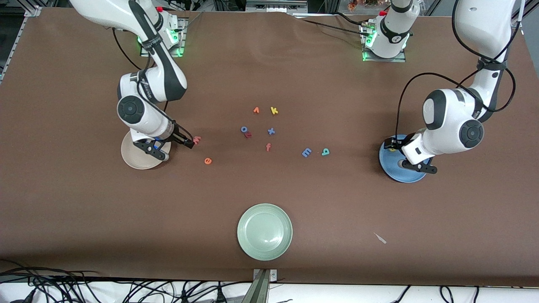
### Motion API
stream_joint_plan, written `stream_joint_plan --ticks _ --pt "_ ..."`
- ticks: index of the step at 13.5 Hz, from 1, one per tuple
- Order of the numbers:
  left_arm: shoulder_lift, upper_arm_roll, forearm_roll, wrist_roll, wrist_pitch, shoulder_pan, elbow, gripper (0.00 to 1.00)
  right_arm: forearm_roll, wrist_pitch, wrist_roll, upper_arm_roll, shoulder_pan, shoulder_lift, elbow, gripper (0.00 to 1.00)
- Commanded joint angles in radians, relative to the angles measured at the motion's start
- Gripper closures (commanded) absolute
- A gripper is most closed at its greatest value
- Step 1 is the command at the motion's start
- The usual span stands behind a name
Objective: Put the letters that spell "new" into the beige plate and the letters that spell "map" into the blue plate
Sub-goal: 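Grasp the w with the right gripper while the left gripper grasps the 3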
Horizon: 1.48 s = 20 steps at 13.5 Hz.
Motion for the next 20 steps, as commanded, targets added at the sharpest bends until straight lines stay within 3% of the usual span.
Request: stream_joint_plan --ticks 1,4,6,11,20 --pt "-0.015 -0.051 -0.016 -0.025 0.046 -0.032 0.016 0.28 0.014 0.086 0.091 0.036 -0.004 -0.004 -0.058 0.0" --pt "0.047 -0.085 -0.123 -0.055 0.143 -0.11 0.048 0.29 0.014 0.216 0.141 0.072 -0.001 0.03 -0.114 0.0" --pt "0.107 -0.088 -0.185 -0.135 0.206 -0.201 0.089 0.29 0.014 0.226 0.151 0.078 0.002 0.041 -0.115 0.01" --pt "0.225 -0.114 -0.179 -0.327 0.292 -0.363 0.192 0.28 0.014 0.273 0.139 0.076 0.002 0.076 -0.117 0.09" --pt "0.293 -0.113 -0.069 -0.332 0.338 -0.412 0.209 0.26 0.012 0.3 0.13 0.076 0.002 0.091 -0.117 0.66"
